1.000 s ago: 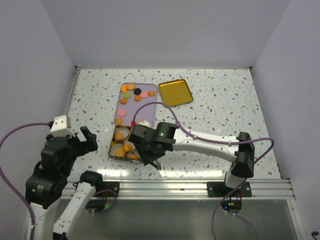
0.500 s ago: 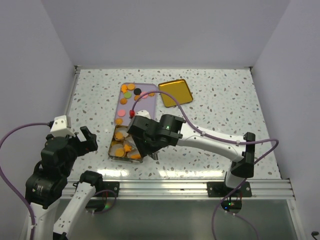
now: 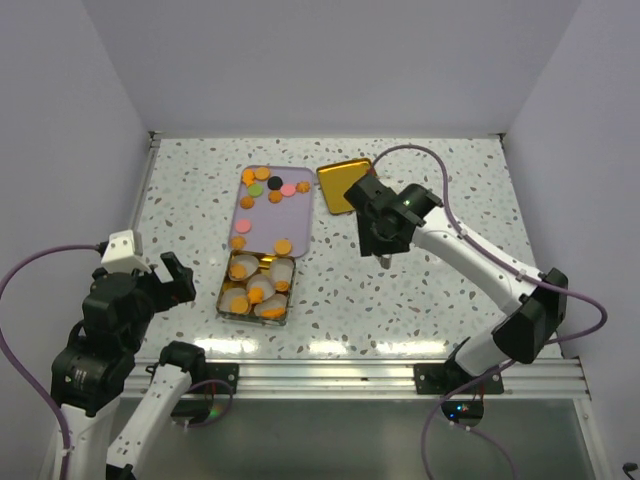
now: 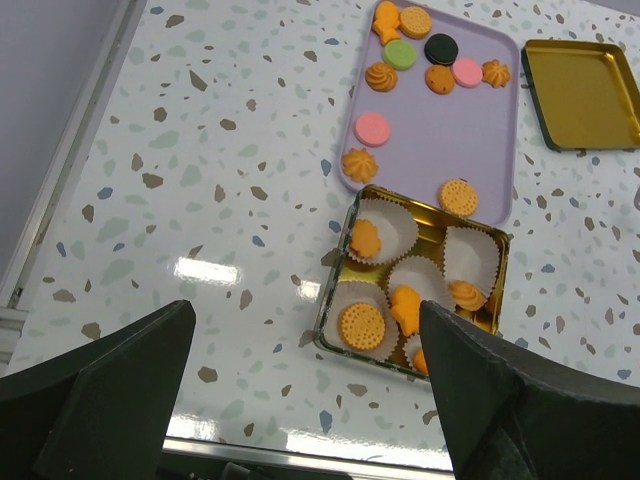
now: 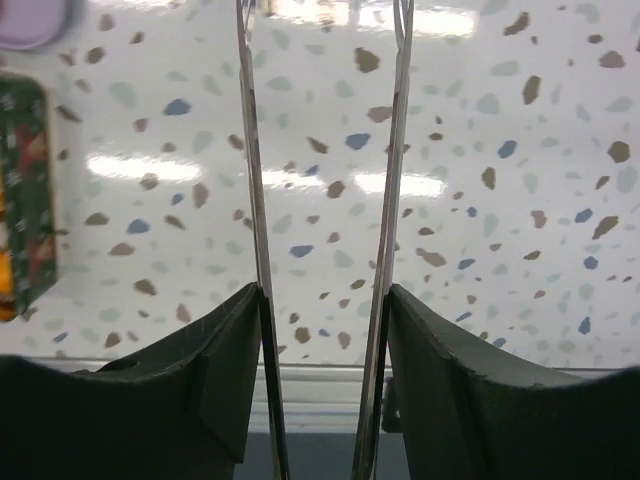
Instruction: Pack the cookies
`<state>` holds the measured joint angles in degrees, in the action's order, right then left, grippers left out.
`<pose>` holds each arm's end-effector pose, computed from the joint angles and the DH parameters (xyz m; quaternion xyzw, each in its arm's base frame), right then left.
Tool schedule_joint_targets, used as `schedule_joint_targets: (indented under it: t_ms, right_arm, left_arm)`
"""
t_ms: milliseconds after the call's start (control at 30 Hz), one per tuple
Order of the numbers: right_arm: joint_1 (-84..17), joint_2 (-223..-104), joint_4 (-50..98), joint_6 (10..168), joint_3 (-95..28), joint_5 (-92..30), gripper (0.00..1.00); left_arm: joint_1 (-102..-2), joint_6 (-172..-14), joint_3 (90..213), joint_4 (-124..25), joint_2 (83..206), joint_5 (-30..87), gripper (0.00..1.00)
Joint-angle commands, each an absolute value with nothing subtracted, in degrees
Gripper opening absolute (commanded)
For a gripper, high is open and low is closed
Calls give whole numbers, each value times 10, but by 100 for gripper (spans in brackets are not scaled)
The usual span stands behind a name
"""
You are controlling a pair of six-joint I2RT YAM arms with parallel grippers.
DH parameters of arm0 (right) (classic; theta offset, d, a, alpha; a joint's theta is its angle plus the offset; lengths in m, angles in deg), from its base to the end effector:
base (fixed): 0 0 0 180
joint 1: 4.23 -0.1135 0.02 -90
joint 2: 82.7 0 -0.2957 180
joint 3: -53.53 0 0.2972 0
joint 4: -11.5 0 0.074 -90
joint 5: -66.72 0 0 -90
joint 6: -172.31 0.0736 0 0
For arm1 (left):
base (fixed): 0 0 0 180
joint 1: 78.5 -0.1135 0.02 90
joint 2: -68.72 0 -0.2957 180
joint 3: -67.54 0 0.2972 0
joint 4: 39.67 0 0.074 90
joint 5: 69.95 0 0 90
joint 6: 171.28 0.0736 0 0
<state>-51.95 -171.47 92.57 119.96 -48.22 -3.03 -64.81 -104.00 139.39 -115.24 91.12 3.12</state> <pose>0.2588 0.2467 0.3432 -0.0515 0.9657 0.0000 0.2545 0.0726 0.0044 0.3884 -0.1437 0.8306 -0.0448 0.5361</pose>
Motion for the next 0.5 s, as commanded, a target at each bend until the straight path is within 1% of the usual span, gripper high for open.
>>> schedule_joint_targets:
  t_ms: [0, 33, 167, 233, 467]
  right_arm:
    - [-474, -1671, 896, 1160, -409, 1, 55]
    - [-452, -1667, 887, 1156, -393, 1, 55]
    - [-415, -1669, 838, 1147, -303, -9, 55]
    - [-401, -1678, 802, 1147, -277, -23, 55]
    - [-391, -1716, 714, 1165, -183, -92, 55]
  left_arm:
    - [-643, -1027, 1396, -1129, 922, 29, 100]
    - [-643, -1026, 1396, -1129, 921, 29, 100]
    - [-643, -1027, 1397, -1130, 922, 28, 100]
    - [-643, -1028, 1397, -1130, 925, 28, 100]
    - [-643, -1030, 1398, -1132, 926, 23, 100]
